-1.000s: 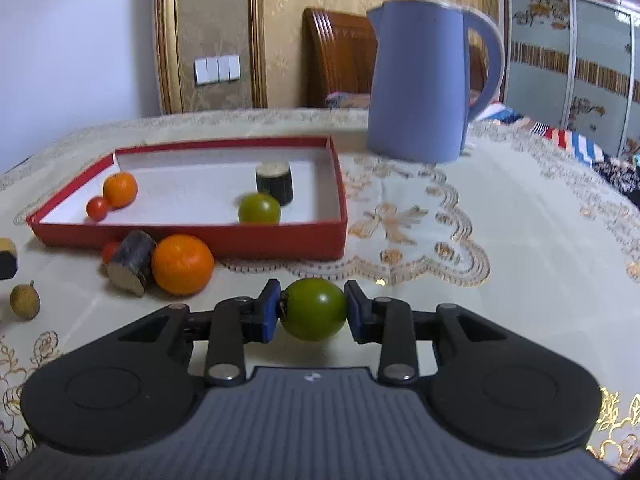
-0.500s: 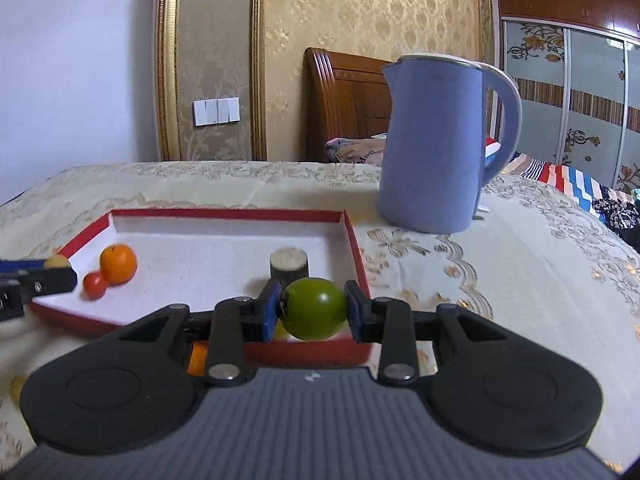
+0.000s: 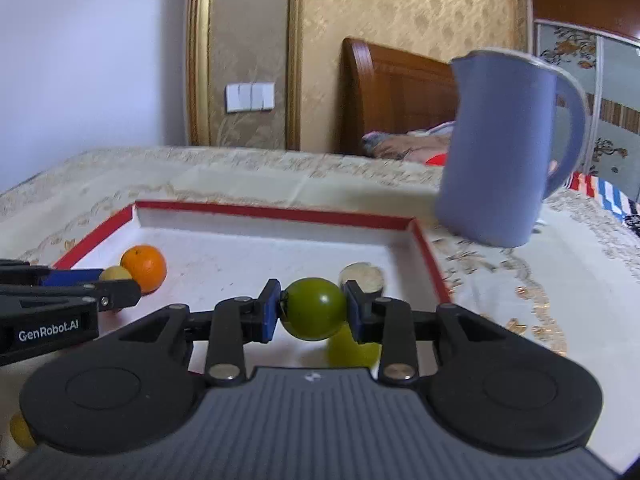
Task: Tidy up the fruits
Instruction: 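Place the brown fruit in the tray with the left gripper while the right places the green tomato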
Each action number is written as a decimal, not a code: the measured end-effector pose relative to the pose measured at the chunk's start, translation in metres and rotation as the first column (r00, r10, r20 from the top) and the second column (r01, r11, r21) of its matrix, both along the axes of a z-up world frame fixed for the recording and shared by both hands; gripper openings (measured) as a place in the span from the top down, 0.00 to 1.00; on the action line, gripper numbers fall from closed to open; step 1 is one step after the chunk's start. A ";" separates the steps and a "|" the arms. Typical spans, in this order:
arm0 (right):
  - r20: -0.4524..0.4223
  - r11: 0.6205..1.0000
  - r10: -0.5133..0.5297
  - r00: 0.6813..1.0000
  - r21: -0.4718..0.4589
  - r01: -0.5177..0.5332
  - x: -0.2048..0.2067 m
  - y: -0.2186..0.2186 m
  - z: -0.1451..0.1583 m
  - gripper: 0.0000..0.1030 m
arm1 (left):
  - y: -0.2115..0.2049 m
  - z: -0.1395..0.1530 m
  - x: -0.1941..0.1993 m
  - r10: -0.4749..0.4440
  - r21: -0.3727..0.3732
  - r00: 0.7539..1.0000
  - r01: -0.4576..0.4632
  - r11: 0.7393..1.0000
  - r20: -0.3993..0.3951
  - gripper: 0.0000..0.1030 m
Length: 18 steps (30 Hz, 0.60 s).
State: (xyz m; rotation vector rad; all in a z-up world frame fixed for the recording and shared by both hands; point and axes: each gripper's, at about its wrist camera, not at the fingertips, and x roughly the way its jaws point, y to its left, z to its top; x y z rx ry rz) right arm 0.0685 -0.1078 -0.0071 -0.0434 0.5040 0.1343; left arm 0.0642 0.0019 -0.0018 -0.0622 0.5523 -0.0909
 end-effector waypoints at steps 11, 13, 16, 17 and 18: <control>-0.062 0.999 -0.015 0.998 -0.043 0.013 0.023 0.012 -0.015 0.68 | 0.002 -0.003 0.012 0.071 0.061 0.997 -0.073 0.995 0.033 0.73; -0.061 0.999 -0.021 0.998 -0.051 0.018 0.025 0.012 -0.016 0.68 | 0.002 -0.004 0.014 0.083 0.072 0.996 -0.086 0.994 0.034 0.73; -0.062 0.999 -0.027 0.998 -0.048 0.024 0.027 0.013 -0.017 0.68 | 0.002 -0.005 0.015 0.090 0.082 0.995 -0.093 0.992 0.038 0.73; -0.062 0.998 -0.030 0.998 -0.051 0.027 0.029 0.013 -0.017 0.68 | 0.002 -0.005 0.015 0.092 0.083 0.995 -0.095 0.992 0.040 0.73; -0.062 0.998 -0.036 0.997 -0.053 0.033 0.031 0.014 -0.018 0.68 | 0.002 -0.005 0.015 0.091 0.084 0.995 -0.094 0.992 0.040 0.73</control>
